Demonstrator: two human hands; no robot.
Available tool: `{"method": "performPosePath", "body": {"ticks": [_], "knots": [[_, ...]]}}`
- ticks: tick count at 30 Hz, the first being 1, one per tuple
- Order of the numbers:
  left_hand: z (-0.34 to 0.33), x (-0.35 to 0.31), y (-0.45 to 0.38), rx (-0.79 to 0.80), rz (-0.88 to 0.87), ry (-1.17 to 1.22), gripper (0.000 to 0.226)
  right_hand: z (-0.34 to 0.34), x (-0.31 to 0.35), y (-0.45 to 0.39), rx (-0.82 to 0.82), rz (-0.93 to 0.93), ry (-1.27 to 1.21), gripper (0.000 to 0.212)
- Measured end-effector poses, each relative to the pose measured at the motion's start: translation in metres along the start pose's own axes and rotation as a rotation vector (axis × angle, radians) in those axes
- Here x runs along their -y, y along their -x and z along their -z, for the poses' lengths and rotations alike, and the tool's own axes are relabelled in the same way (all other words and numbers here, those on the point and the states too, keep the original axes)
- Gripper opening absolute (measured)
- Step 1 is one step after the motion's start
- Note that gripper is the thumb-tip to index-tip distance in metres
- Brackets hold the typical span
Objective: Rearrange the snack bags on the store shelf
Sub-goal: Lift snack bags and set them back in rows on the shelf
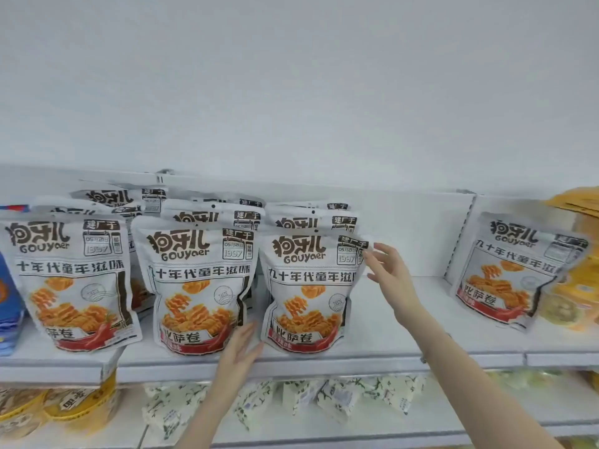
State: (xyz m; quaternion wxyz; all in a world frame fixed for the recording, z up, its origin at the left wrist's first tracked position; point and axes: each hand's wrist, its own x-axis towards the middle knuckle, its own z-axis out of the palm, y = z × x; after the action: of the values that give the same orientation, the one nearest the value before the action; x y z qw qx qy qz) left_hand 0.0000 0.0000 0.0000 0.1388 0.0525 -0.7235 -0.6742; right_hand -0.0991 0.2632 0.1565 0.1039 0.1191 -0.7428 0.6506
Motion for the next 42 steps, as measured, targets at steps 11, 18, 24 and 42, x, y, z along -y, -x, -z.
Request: {"method": "performPosePath", "body": {"ticks": [11,18,24,42], "knots": [[-0.017,-0.012,-0.02,-0.025,0.055,-0.249,0.065,-0.02,-0.005,-0.022,0.009,0.052,-0.07,0.023],[-0.035,-0.049,-0.023,-0.14,-0.067,-0.074,0.022,-0.007,0.033,-0.041,-0.066,0.095,-0.134,0.023],[-0.046,-0.107,-0.01,-0.045,-0.219,0.027,0.016,0.023,0.078,-0.05,-0.066,0.162,-0.186,0.021],[-0.037,-0.136,0.007,-0.051,-0.393,0.014,0.039,0.069,0.096,-0.048,0.124,0.185,-0.28,0.023]]}}
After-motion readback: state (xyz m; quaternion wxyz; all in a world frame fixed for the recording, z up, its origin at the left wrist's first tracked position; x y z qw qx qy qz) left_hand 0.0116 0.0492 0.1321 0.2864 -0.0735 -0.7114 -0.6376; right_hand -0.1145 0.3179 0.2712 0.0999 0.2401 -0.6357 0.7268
